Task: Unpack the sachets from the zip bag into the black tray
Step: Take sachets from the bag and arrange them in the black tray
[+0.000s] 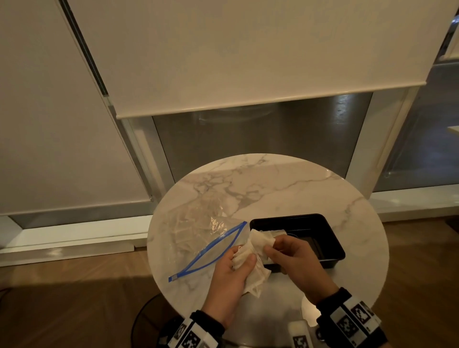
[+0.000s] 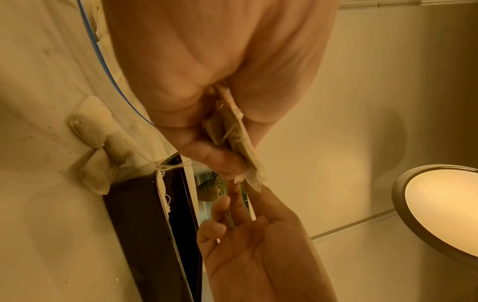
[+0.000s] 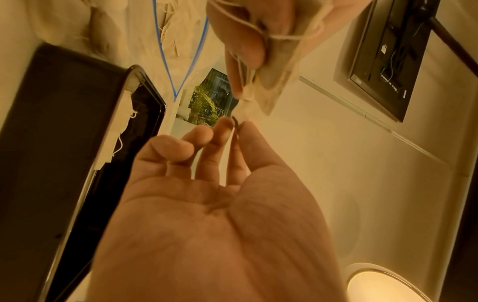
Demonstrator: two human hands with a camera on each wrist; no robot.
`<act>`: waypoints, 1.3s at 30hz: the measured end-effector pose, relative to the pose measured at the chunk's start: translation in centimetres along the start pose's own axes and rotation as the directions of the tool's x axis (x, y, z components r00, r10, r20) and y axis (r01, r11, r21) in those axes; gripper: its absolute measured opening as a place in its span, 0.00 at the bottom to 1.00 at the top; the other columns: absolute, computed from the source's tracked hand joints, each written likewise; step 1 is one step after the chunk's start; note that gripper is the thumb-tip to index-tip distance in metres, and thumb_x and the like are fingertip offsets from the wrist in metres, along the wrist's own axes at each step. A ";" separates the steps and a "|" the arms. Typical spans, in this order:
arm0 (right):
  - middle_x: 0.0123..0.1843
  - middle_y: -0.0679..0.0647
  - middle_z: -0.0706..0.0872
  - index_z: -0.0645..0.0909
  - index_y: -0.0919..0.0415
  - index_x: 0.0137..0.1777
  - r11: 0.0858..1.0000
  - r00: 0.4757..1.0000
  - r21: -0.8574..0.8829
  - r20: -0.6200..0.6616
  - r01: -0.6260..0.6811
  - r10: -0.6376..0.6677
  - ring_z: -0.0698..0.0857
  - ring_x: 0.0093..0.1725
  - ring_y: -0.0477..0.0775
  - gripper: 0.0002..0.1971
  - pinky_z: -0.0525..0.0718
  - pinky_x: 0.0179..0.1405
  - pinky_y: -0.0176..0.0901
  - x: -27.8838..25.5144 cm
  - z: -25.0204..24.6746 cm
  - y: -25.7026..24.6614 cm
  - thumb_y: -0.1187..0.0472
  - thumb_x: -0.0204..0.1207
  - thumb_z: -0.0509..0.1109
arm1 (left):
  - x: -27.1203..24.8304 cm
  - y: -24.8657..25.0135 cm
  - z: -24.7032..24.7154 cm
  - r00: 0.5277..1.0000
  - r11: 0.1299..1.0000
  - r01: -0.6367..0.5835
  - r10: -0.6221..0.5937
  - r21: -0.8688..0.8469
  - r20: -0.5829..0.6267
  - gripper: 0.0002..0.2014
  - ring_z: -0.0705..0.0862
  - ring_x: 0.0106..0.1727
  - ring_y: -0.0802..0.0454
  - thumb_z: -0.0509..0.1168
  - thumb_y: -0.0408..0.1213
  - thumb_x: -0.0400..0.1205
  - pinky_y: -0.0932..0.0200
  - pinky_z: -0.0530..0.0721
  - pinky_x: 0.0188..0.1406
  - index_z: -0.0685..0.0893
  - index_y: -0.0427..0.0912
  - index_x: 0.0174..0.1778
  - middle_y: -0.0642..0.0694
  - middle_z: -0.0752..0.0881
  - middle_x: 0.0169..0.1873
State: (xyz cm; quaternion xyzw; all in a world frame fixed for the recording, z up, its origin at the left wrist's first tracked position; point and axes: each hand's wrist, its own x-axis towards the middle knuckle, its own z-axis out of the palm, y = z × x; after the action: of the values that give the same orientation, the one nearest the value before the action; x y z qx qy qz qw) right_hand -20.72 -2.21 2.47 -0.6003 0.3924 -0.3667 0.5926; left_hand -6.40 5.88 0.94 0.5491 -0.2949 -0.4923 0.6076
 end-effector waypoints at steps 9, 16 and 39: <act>0.34 0.55 0.88 0.88 0.61 0.44 0.999 0.962 0.015 -0.270 -0.044 0.046 0.82 0.30 0.46 0.03 0.80 0.33 0.41 1.2 -2.7 1.4 0.65 0.79 0.74 | 0.2 0.4 -0.3 0.989 0.989 0.046 -0.064 -0.138 -0.132 0.08 0.91 0.55 0.44 0.70 0.36 0.84 0.51 0.88 0.45 0.87 0.46 0.58 0.42 0.92 0.52; 0.40 0.49 0.90 0.88 0.53 0.46 0.911 0.931 -0.404 -0.357 -0.086 -0.070 0.88 0.42 0.51 0.02 0.86 0.40 0.45 3.8 -6.8 4.3 0.61 0.78 0.75 | 0.5 0.3 -1.0 0.977 0.981 0.064 -0.098 -0.183 -0.187 0.09 0.90 0.56 0.44 0.69 0.36 0.84 0.52 0.88 0.44 0.87 0.47 0.59 0.42 0.91 0.53; 0.47 0.50 0.88 0.80 0.44 0.40 0.576 0.967 -0.778 -0.168 -0.251 0.194 0.87 0.48 0.52 0.10 0.88 0.57 0.53 10.0 -6.3 7.3 0.56 0.73 0.79 | 0.7 0.1 -1.6 0.956 0.973 0.105 -0.155 -0.205 -0.247 0.07 0.90 0.55 0.44 0.69 0.33 0.84 0.49 0.91 0.46 0.85 0.49 0.56 0.43 0.91 0.51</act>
State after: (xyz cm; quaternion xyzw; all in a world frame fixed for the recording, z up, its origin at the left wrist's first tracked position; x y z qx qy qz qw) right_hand -22.46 -13.84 -4.94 -0.7340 0.6049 -0.0969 0.2931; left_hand -4.69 5.80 0.59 0.5671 -0.1269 -0.4804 0.6569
